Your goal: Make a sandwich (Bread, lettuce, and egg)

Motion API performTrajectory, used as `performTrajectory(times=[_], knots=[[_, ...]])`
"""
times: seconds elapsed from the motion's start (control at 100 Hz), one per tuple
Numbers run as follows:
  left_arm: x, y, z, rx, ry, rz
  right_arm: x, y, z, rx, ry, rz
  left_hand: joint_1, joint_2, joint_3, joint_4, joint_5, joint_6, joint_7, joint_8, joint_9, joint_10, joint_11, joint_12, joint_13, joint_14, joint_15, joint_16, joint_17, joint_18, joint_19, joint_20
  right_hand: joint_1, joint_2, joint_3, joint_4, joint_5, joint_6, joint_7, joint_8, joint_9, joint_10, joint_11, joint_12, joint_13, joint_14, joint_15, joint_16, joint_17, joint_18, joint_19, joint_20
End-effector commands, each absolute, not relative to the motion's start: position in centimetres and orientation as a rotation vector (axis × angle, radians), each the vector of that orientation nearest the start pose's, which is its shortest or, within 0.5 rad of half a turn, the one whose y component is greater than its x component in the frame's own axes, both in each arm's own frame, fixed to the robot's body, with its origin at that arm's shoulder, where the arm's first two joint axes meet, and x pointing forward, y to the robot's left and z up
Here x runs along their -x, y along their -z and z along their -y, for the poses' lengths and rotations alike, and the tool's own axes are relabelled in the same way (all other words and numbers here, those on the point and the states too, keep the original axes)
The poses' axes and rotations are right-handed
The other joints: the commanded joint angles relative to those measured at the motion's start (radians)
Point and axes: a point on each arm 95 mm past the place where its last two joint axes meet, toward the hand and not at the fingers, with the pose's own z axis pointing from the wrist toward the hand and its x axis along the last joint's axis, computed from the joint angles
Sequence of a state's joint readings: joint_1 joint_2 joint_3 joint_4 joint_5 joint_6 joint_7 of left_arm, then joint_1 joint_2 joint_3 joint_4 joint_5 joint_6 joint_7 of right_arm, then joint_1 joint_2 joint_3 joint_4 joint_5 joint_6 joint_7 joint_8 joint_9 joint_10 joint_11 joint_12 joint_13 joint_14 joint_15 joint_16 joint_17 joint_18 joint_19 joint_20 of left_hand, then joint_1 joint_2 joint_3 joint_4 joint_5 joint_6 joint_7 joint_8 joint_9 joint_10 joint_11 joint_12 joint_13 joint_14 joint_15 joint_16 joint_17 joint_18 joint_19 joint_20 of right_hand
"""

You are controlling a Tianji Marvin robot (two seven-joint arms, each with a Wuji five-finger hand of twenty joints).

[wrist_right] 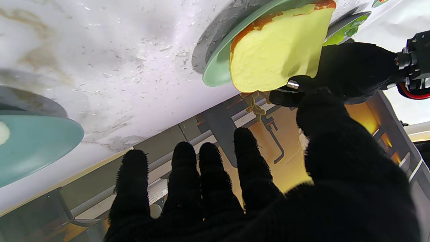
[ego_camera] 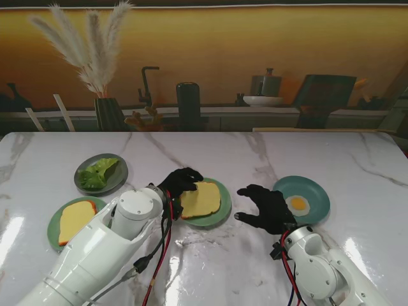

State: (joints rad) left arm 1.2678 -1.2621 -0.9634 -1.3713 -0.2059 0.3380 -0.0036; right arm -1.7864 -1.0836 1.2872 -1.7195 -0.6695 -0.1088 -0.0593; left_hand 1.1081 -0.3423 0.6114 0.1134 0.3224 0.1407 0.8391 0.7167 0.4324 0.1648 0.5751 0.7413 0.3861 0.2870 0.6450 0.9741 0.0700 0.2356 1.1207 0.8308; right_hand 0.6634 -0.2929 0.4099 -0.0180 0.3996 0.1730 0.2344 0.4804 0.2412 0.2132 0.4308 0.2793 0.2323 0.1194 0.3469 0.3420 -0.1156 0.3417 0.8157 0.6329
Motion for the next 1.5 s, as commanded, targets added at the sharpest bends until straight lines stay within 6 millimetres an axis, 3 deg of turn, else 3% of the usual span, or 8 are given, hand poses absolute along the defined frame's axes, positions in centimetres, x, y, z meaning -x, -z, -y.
performTrajectory(times=[0.0,0.1,0.25,0.47,0.68,0.91,1.11,1.49], knots=[[-45.2,34.8,9.9,2.562,1.755,-0.931,-33.9,34.3,-0.3,2.031,2.339,1.768,-0.054,0.019,-0.038,0.088,-0.025,-0.025,-0.053,-0.035,-0.065,-0.019,0.016,-0.111,-0.051,-0.041,-0.005,-0.105,-0.043,-0.017,-0.038,-0.005,0.021,0.028,-0.017,0.006,0.012,-0.016,0.004,0.010,-0.016,-0.012,0.014,-0.009,-0.024,-0.025,0.000,-0.009,-0.018,-0.006,-0.019,0.015],[-45.2,34.8,9.8,2.499,1.783,-0.993,-33.9,34.3,-0.3,2.030,2.336,1.766,-0.119,-0.020,-0.023,0.088,-0.045,-0.041,-0.122,-0.093,-0.110,-0.027,-0.030,-0.164,-0.092,-0.060,-0.073,-0.170,-0.088,-0.013,-0.122,-0.039,0.022,0.028,-0.017,0.007,0.011,-0.017,0.004,0.010,-0.017,-0.011,0.013,-0.009,-0.024,-0.024,-0.001,-0.009,-0.018,-0.006,-0.019,0.015],[-45.1,34.7,9.6,2.436,1.826,-1.034,-33.9,34.3,-0.4,2.028,2.335,1.766,-0.185,-0.056,-0.040,0.048,-0.090,-0.048,-0.219,-0.184,-0.188,-0.025,-0.105,-0.238,-0.166,-0.075,-0.194,-0.256,-0.145,-0.020,-0.262,-0.115,0.021,0.028,-0.017,0.007,0.011,-0.018,0.004,0.010,-0.017,-0.011,0.013,-0.009,-0.025,-0.024,-0.002,-0.009,-0.018,-0.006,-0.020,0.015],[-45.1,34.6,9.1,2.301,1.891,-1.162,-33.9,34.4,-0.4,2.024,2.336,1.769,-0.272,-0.105,-0.090,-0.042,-0.135,-0.059,-0.336,-0.315,-0.246,-0.009,-0.331,-0.420,-0.294,-0.095,-0.368,-0.412,-0.137,-0.062,-0.636,-0.364,0.020,0.028,-0.017,0.006,0.010,-0.018,0.004,0.010,-0.018,-0.011,0.013,-0.009,-0.029,-0.025,-0.003,-0.010,-0.018,-0.007,-0.023,0.013],[-45.5,34.7,8.6,2.110,1.899,-1.297,-33.9,34.4,-0.4,2.021,2.337,1.771,-0.328,-0.117,-0.141,-0.084,-0.173,-0.066,-0.425,-0.418,-0.290,-0.012,-0.469,-0.450,-0.346,-0.116,-0.508,-0.493,-0.144,-0.094,-0.980,-0.498,0.021,0.027,-0.017,0.007,0.012,-0.017,0.005,0.010,-0.017,-0.011,0.012,-0.009,-0.029,-0.025,-0.002,-0.010,-0.018,-0.008,-0.026,0.013],[-45.5,34.6,8.2,2.006,1.900,-1.369,-33.9,34.4,-0.4,2.019,2.338,1.772,-0.339,-0.110,-0.166,-0.087,-0.170,-0.068,-0.461,-0.445,-0.311,-0.009,-0.510,-0.432,-0.360,-0.119,-0.554,-0.488,-0.127,-0.101,-1.090,-0.541,0.020,0.028,-0.017,0.006,0.010,-0.019,0.004,0.010,-0.017,-0.011,0.012,-0.010,-0.029,-0.026,-0.002,-0.010,-0.019,-0.008,-0.030,0.011],[-44.7,33.4,7.0,1.837,1.934,-1.452,-34.0,34.5,-0.3,2.025,2.339,1.769,-0.344,-0.094,-0.182,-0.087,-0.170,-0.060,-0.425,-0.417,-0.295,-0.006,-0.480,-0.397,-0.345,-0.113,-0.521,-0.462,-0.132,-0.076,-1.062,-0.510,0.020,0.028,-0.016,0.007,0.011,-0.018,0.004,0.010,-0.018,-0.011,0.012,-0.009,-0.029,-0.025,-0.002,-0.010,-0.018,-0.010,-0.028,0.013],[-42.6,31.5,0.7,1.573,1.742,-1.534,-34.0,34.5,-0.3,2.026,2.337,1.774,-0.331,-0.082,-0.197,-0.063,-0.137,-0.029,-0.418,-0.394,-0.267,0.007,-0.420,-0.409,-0.309,-0.089,-0.457,-0.461,-0.102,-0.021,-1.011,-0.436,0.019,0.028,-0.016,0.007,0.009,-0.018,0.004,0.009,-0.018,-0.013,0.012,-0.009,-0.027,-0.026,-0.002,-0.010,-0.018,-0.010,-0.025,0.018]])
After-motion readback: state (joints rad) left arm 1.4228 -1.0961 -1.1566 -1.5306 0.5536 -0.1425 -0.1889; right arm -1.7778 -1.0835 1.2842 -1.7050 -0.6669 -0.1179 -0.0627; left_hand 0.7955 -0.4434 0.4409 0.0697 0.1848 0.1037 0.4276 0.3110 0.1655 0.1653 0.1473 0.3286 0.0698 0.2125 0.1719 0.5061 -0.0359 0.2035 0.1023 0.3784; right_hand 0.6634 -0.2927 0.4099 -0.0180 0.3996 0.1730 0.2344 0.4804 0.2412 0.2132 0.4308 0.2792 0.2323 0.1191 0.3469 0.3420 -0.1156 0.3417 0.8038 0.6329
